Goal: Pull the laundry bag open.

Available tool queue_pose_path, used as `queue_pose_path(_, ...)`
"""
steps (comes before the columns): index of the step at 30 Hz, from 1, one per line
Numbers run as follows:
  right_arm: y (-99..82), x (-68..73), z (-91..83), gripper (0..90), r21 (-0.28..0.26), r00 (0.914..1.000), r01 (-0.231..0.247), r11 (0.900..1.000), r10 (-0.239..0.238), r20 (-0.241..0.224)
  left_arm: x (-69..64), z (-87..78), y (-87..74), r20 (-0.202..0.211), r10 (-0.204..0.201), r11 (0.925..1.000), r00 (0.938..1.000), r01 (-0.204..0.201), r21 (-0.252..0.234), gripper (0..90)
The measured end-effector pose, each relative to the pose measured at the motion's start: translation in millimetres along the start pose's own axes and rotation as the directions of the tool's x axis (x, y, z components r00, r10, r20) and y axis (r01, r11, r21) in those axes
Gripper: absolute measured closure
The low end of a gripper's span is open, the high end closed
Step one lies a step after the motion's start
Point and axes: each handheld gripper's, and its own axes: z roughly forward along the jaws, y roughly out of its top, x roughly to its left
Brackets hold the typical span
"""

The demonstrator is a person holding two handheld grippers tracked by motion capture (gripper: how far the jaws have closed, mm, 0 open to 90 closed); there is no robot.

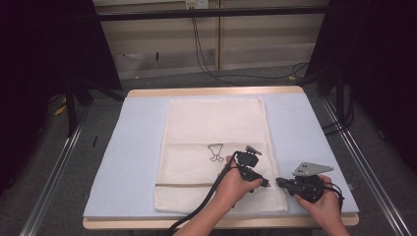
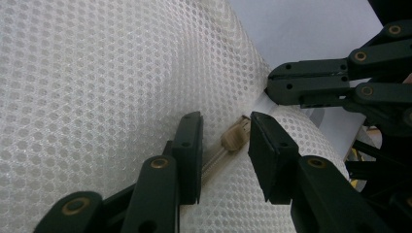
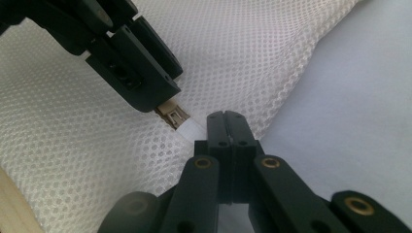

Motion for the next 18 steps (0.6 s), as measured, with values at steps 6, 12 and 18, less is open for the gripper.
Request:
queue_pose_path(6,-1.4,-1.3,1.1,90.0,-0.006,1.0,-0.007,1.0,0.007,-0.006,-0.3,3.5,2.2,0.004,-0.042,0.9991,0.9991,0.042,-0.003,72.0)
queue_pose_path(12,-1.5,-1.5,1.7,90.0,-0.005,0.9997,-0.02,0.9998,0.02,-0.011,-4.8,0.9,3.4,0.002,-0.058,0.9983,0.9983,0.058,0.005,80.8)
queue_pose_path(18,-1.3,-1.0,1.7,90.0,-0.001,0.9996,-0.027,0.9996,0.027,-0.008,-7.4,3.1,5.4,0.031,-0.096,0.9952,0.9949,0.095,0.024,86.7)
